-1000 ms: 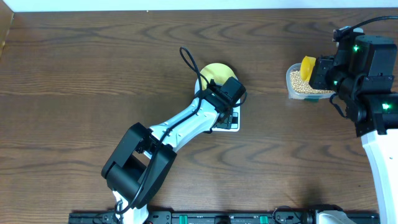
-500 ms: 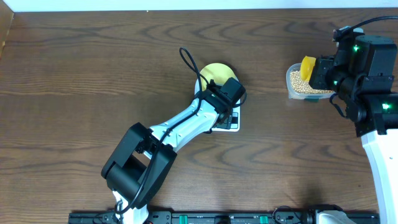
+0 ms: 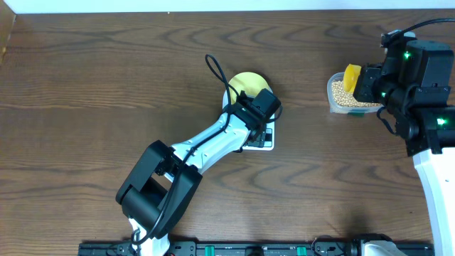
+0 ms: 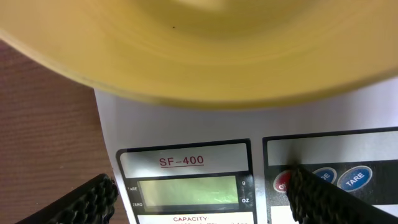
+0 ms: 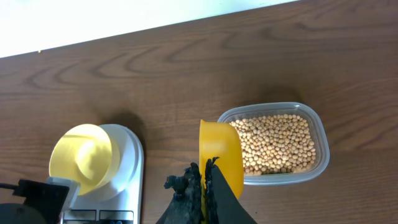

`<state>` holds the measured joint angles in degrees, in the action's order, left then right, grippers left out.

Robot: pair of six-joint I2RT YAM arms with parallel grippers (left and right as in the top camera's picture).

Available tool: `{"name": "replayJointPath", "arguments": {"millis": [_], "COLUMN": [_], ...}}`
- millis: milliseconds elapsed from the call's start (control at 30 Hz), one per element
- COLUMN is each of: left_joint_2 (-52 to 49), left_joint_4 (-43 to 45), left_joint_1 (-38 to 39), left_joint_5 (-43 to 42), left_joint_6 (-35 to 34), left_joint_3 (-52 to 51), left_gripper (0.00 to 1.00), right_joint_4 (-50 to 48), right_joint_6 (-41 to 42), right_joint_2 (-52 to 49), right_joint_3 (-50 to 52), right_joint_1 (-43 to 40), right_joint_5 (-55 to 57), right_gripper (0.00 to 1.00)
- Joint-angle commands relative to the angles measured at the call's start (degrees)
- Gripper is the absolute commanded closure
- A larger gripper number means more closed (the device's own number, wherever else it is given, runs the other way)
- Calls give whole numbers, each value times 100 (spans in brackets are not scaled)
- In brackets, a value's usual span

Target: Scoop item into bowl and weigh 50g on scale

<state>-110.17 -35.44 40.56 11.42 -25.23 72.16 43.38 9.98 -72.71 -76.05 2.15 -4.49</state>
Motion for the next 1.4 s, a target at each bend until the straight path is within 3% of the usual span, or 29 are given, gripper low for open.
{"name": "replayJointPath", "arguments": {"millis": [0, 1367], "left_joint_2": [-109, 175], "left_joint_4": [0, -417], "left_joint_1": [-24, -24], "left_joint_5": [243, 275], "left_joint_6": [74, 70], "left_joint_3": [-146, -131], "left_gripper": [10, 10], "right_joint_4": [-26, -26], "right_joint_6": [-66, -151], "right_joint_2": [-7, -7], "right_joint_3": [-109, -109], "right_joint_1": [94, 94], "right_joint_5": [-15, -13], "right_gripper": [99, 99]}}
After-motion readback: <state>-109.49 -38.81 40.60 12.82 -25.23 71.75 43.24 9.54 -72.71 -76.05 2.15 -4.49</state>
